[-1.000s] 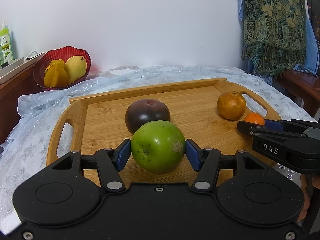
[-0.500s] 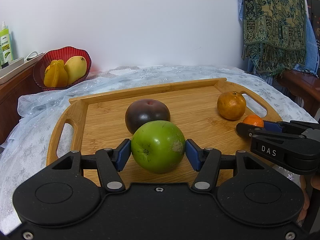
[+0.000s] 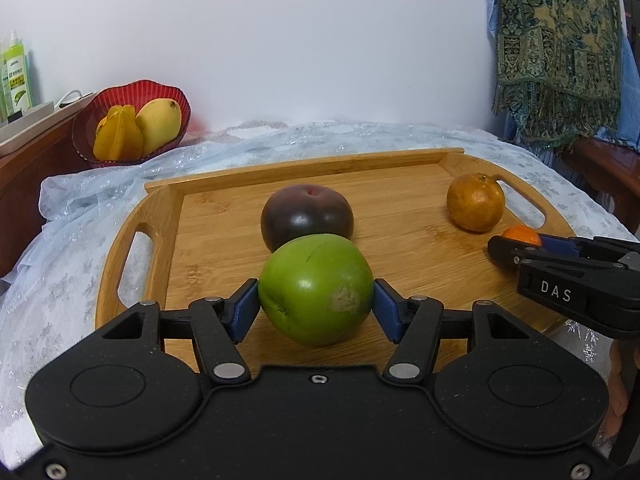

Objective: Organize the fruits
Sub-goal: 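Lower the green apple and mandarin onto the tray and open both tools, then withdraw both tools from the tray toward the remaining fruits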

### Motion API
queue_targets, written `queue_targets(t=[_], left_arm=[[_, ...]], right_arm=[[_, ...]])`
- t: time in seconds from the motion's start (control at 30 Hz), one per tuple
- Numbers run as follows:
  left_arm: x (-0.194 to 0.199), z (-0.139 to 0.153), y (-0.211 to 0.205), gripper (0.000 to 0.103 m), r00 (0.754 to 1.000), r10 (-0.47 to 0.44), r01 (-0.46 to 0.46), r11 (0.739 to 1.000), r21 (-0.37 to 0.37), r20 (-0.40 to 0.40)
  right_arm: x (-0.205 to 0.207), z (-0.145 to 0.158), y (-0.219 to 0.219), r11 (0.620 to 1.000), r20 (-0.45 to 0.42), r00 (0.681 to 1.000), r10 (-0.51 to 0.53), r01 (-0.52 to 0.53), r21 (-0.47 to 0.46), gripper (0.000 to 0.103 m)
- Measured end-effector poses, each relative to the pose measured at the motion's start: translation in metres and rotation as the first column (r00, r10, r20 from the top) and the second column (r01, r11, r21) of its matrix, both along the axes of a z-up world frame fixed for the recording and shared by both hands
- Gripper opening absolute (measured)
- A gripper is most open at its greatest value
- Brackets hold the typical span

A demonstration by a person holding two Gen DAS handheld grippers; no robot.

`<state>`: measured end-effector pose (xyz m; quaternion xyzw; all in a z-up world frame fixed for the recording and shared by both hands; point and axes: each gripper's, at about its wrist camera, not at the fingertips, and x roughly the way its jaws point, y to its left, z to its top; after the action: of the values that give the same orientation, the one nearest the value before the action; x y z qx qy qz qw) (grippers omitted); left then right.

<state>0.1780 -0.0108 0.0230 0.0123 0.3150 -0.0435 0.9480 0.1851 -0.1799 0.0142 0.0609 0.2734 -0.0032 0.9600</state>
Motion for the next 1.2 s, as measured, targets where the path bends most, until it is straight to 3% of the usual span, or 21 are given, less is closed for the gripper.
queue_targets(t=[0.27,0.63,0.9,1.2], left_arm=[[0.0002,-0.0019,-0.0003,0.059,1.000,-0.006,0.006,1.000,0.004,-0.002],[-0.0025,-0.0028,0.0009,0.074,1.000,-0.007,0.007,1.000,-0.008,-0.002],[-0.0052,-0.0044,-0.0013,0.086,1.000,-0.014,0.014,1.000,-0.004,-0.001],[-0.0084,-0.0037,0.0001,0.092,1.000,-0.006,0.006,1.000,-0.011,0.003]], right_arm=[[-0.0015,0.0006,0.0000,1.000,0.005,1.000,-0.001,0.001,-0.002,0.054],[-0.0023,0.0011,-0.0027,1.000,0.010,1.000,-0.008,0.008,0.011,0.063],[-0.0045,0.0023,-0.0028,1.000,0.016,1.000,-0.006,0.005,0.015,0.073],[-0.0079,0.0045,-0.0020,1.000,0.030,1.000,0.002,-0.002,0.019,0.086]])
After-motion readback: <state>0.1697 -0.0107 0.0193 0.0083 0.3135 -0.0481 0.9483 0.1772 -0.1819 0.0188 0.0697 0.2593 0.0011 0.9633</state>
